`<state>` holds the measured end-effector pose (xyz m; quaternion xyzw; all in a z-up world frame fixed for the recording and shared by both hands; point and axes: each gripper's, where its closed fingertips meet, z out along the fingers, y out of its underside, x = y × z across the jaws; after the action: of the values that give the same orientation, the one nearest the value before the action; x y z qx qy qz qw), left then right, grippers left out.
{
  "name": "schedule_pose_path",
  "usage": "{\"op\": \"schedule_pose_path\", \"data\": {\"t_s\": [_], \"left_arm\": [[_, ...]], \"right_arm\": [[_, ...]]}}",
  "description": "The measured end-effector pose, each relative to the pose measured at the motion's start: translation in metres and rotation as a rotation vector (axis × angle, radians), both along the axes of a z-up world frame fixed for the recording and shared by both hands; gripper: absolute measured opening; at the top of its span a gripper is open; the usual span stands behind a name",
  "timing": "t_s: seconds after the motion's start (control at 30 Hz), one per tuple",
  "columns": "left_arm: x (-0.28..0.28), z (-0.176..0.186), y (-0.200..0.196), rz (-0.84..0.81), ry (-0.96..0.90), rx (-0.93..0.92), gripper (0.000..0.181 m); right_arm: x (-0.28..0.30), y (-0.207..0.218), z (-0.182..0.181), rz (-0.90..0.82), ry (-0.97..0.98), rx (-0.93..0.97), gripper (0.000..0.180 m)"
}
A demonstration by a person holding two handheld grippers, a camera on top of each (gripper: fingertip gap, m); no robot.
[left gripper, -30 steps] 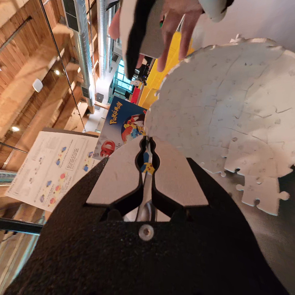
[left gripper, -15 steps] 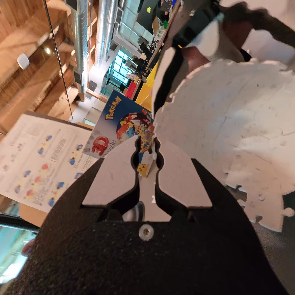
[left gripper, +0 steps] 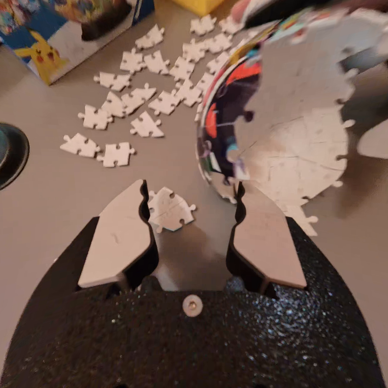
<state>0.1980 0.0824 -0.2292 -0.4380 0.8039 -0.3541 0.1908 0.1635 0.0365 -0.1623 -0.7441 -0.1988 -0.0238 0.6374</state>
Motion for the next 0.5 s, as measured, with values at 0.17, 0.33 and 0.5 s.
{"op": "schedule_pose_path", "data": {"t_s": [0.17,0.33,0.5], "left_arm": [[0.000,-0.017,-0.002,0.036,0.095,-0.001,0.081],[0.003,-0.028,0.002,0.087,0.135,0.007,0.082],[0.006,-0.027,0.007,0.104,0.136,0.032,0.084]], "right_arm": [[-0.012,0.007,0.002,-0.022,-0.077,-0.024,0.120],[-0.017,0.008,-0.005,-0.051,-0.173,-0.069,0.123],[-0.020,0.010,-0.006,-0.048,-0.199,-0.077,0.124]]}}
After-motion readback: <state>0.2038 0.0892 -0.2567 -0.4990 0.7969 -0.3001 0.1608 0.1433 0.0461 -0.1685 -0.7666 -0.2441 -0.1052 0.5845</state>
